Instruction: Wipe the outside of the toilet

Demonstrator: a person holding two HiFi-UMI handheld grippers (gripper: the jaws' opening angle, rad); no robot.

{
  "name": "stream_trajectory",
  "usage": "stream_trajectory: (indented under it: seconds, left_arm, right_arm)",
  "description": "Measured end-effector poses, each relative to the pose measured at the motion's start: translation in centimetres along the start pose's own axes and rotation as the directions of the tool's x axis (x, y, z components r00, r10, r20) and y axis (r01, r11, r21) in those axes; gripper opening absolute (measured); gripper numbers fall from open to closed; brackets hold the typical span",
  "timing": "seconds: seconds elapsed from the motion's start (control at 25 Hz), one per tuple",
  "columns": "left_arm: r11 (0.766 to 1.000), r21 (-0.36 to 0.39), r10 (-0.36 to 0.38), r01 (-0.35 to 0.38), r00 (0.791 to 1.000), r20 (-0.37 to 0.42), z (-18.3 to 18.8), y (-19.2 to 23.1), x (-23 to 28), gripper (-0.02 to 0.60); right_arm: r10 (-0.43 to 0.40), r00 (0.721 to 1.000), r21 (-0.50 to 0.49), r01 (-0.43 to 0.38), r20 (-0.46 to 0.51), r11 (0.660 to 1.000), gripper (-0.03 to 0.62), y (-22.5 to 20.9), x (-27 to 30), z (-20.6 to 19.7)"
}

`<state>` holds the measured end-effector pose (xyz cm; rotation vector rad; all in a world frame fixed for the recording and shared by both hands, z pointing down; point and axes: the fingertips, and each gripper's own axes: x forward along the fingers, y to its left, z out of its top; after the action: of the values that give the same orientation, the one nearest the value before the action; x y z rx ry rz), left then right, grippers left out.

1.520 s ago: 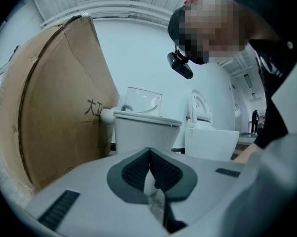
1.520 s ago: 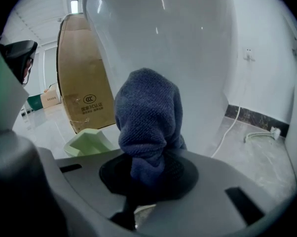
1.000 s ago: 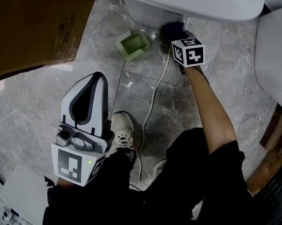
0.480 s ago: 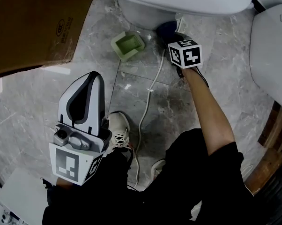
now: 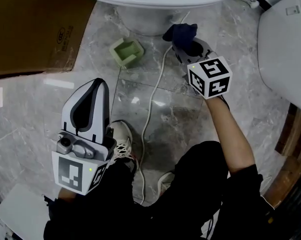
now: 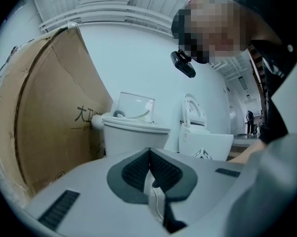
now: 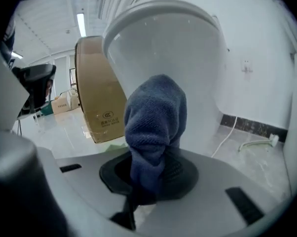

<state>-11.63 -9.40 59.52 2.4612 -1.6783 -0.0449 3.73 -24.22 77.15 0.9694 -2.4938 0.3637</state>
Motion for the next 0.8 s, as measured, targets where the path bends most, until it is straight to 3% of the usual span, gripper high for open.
stream_trajectory:
  seconds: [0.36,0.6,0.8]
  left_arm:
    - [1.000,0.020,0.011,-0.011,1.000,0.019,0.9,-1.3,-0.3,-0.002]
    - [1.000,0.021,0.011,-0.011,1.000,0.018,0.9,-1.6,-0.3,-0.002]
    - [1.000,0.014,0.016,-0.016,1.000,0.005,0.6,-1.2,-0.4,-0.002]
  right_arm:
    - [-0.037,0.970,-0.105,0.064,0.241,0.992,0.066,0.5,-7.6,10.7]
    - [-0.054,0.951,-0.120,0.094,0.305,0.988,0.066,-0.6,-9.0,13.8]
    - [-0.058,0.952,-0.121,0.098,0.300,0.988,0.066,-0.5,-7.7,14.5]
